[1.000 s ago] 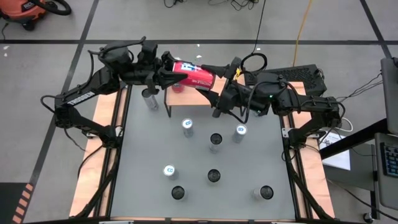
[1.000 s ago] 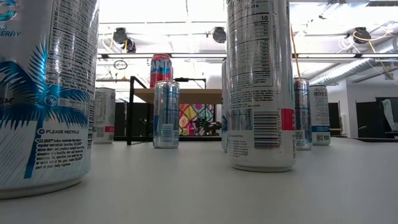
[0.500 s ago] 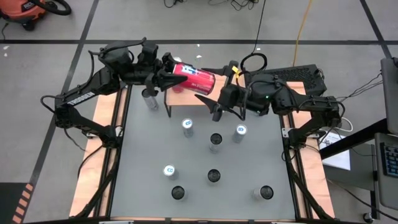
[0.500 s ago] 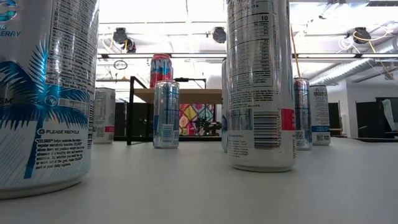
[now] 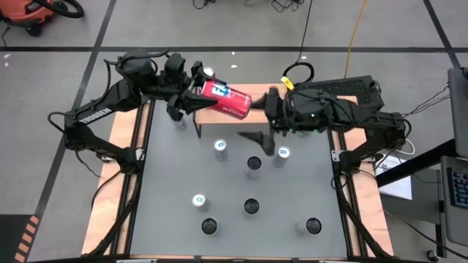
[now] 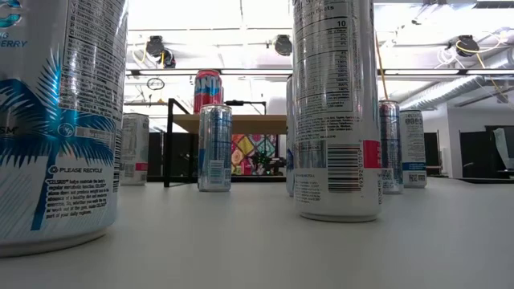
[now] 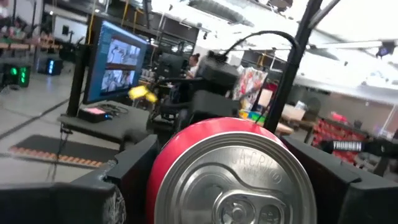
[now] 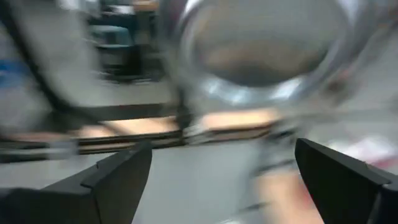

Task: Place canned beverage on shelf
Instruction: Put the red soda can on the shelf aligned with the other red soda cans

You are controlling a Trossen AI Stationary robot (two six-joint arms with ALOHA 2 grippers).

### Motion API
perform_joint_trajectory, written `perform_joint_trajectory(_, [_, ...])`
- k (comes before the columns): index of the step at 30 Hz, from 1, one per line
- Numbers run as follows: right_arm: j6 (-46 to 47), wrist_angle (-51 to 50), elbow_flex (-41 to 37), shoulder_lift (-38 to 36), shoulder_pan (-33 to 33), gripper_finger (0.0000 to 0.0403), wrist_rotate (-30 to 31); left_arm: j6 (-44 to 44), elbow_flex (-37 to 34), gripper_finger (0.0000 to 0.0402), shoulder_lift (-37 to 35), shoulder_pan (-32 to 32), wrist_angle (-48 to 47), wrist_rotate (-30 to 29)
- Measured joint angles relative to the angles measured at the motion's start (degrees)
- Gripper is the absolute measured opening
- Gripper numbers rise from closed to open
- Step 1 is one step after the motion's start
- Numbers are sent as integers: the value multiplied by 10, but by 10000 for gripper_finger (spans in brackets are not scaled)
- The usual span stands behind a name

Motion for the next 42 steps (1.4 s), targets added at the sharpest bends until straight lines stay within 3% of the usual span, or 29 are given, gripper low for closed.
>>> perform_joint_trajectory(6, [252,-59,0,-6,-54,368,-278,78,0,288,0,0,-2,33])
perform_joint_trajectory(11, [350,-49,0,-6,-91,368,-409,126,0,288,1,-10,-4,57])
perform_joint_trajectory(21, [472,45,0,-9,-160,369,-499,264,0,287,2,-67,-31,75])
perform_joint_trajectory(35, [575,242,0,56,-162,369,-578,288,1,287,20,-87,-35,68])
perform_joint_trajectory(42, [571,250,0,68,-141,369,-630,297,1,287,25,-87,-34,68])
